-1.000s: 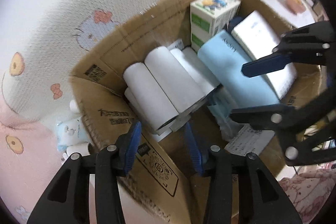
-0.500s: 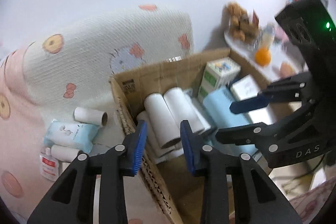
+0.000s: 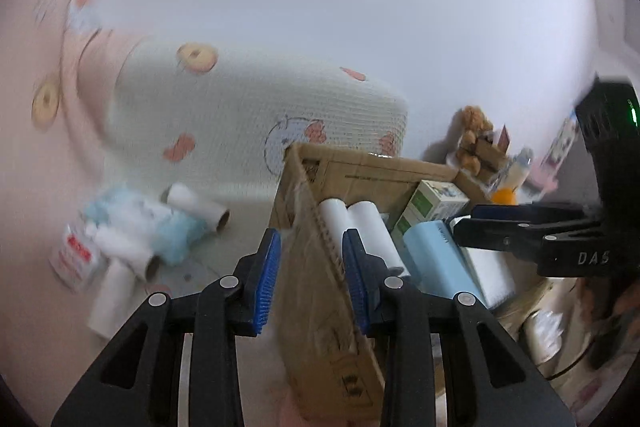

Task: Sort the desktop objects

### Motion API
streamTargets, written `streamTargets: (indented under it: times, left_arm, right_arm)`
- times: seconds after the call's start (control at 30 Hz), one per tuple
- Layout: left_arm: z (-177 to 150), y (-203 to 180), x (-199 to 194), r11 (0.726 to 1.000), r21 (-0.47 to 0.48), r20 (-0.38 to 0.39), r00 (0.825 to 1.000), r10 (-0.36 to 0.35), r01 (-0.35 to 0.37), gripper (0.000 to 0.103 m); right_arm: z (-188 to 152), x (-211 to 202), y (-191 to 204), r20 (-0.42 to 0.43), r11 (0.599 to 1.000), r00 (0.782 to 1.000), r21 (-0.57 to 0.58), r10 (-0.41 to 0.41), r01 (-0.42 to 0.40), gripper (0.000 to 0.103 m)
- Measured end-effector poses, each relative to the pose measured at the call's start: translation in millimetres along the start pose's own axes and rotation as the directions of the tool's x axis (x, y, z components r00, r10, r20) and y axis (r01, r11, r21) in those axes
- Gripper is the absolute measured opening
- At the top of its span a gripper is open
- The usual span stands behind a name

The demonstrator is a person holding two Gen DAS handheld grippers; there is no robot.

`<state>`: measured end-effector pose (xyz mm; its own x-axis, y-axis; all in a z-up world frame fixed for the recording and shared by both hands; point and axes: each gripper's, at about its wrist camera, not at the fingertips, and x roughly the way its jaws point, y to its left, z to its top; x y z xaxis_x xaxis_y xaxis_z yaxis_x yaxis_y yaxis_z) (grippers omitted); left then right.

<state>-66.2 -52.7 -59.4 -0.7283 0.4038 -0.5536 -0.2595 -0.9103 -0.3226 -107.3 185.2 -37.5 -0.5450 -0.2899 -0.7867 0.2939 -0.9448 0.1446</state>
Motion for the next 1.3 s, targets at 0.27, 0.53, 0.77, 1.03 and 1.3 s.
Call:
streamTargets:
  times: [0.27,0.53,0.77,1.03,1.3]
  left_arm:
    - [-13.0,-13.0,-19.3,0.992,0.077,0.028,0.995,0.095,-0.097,0.036]
    - [-17.8,-74.9,-7.1,0.899,0.406,0.010,0.985,0.174,-0.163,0.050]
    - [-10.7,-83.9,-10.2,0.879,0.433,0.010,0.976,0.219,-0.202,0.060]
    - [-8.8,-81.8,-5.7,0.897,0.402,-0.020,0.978,0.208,-0.183,0.060]
    - [-12.5,-87.9,-4.3,0.895,0.418,-0.041,0.981,0.190,-0.156,0.060]
  right_arm:
    - [-7.0,-21.3,11.2,0.111,0.976,0.973,-0.048,-0.204,0.210,0.049]
    - [-15.3,-34.5,29.6,0.122,0.964,0.969,-0.129,-0.217,0.232,0.066]
    - [-19.3,-24.8,32.9,0.073,0.969,0.977,-0.136,-0.199,0.207,0.067]
    - [-22.8,-27.7,26.0,0.071,0.974,0.978,-0.108,-0.194,0.201,0.067]
    - [-23.0,-27.6,23.0,0.069,0.976,0.981,-0.106,-0.183,0.189,0.067]
